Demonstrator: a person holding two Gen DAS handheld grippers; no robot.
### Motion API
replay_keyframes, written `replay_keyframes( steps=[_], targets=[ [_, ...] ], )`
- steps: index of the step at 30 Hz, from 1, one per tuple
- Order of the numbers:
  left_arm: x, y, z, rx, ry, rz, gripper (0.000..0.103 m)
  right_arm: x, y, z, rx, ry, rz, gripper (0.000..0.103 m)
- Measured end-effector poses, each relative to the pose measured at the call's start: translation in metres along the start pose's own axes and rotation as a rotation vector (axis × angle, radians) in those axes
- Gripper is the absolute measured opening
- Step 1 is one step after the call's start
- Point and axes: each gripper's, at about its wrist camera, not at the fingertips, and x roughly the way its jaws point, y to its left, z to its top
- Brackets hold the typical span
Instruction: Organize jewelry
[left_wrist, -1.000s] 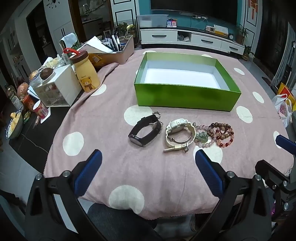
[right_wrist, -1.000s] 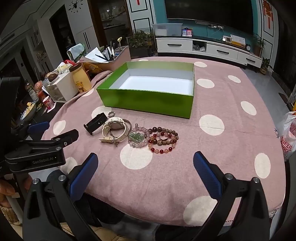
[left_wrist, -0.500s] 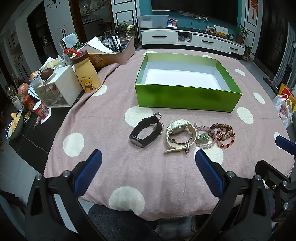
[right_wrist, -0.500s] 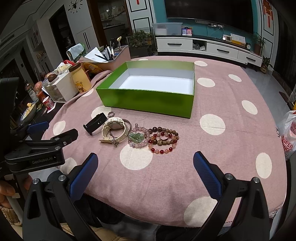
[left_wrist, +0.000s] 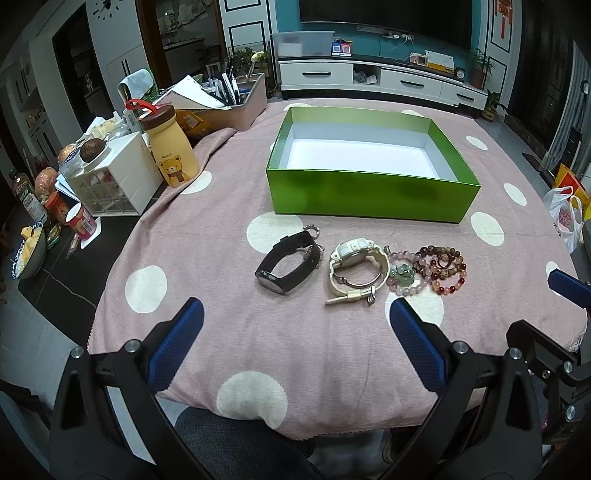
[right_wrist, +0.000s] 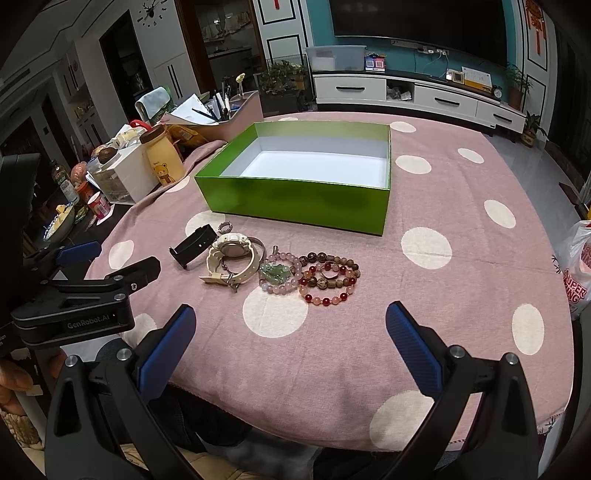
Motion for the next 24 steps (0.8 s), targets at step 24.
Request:
replay_keyframes(
  steps=[24],
  targets=[
    [-0.0014,-0.0044,-0.0018,0.007,-0.004,0.002,0.101,-0.0046,0.0014,0.0009,0.002,-0.002,0.003,0.102]
  ],
)
